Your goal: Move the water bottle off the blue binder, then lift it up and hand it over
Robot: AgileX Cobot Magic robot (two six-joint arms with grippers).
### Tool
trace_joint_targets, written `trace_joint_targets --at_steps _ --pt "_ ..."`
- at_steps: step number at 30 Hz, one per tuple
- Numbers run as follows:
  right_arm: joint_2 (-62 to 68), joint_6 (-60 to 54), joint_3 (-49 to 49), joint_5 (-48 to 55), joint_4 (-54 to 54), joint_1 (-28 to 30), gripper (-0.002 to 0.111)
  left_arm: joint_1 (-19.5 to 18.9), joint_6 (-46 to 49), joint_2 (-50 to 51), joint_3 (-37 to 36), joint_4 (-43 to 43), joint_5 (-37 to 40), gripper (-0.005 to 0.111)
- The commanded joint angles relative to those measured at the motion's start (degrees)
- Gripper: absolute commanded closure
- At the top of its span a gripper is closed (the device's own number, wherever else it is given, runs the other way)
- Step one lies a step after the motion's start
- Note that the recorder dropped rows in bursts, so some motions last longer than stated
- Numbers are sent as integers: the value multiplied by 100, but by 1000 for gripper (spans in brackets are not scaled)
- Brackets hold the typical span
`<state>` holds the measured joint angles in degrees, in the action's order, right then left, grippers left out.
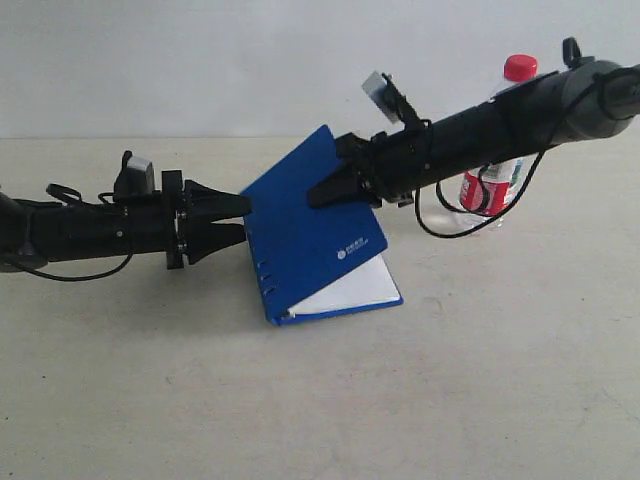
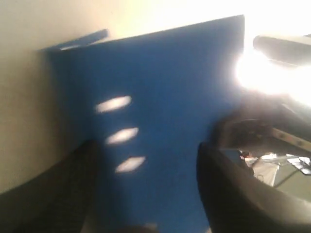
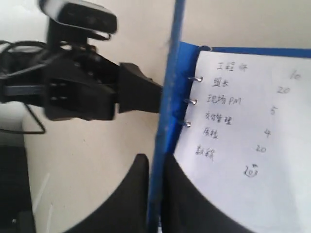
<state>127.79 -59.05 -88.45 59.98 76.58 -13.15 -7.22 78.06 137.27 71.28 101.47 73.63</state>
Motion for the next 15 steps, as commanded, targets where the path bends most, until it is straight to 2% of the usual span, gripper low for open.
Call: trace_joint_targets --at_steps 1,5,11,15 --pt "-393 -105 -25 105 314 -2 109 -203 -67 97 -25 -153 -440 51" --pt "-380 89 -25 314 292 -2 109 -156 -116 105 -25 -153 -367 51" --pt "-380 148 -25 429 369 -2 109 262 147 105 -25 -153 -367 51" --pt "-380 147 -25 383 347 -2 109 376 133 105 -25 -153 -367 51"
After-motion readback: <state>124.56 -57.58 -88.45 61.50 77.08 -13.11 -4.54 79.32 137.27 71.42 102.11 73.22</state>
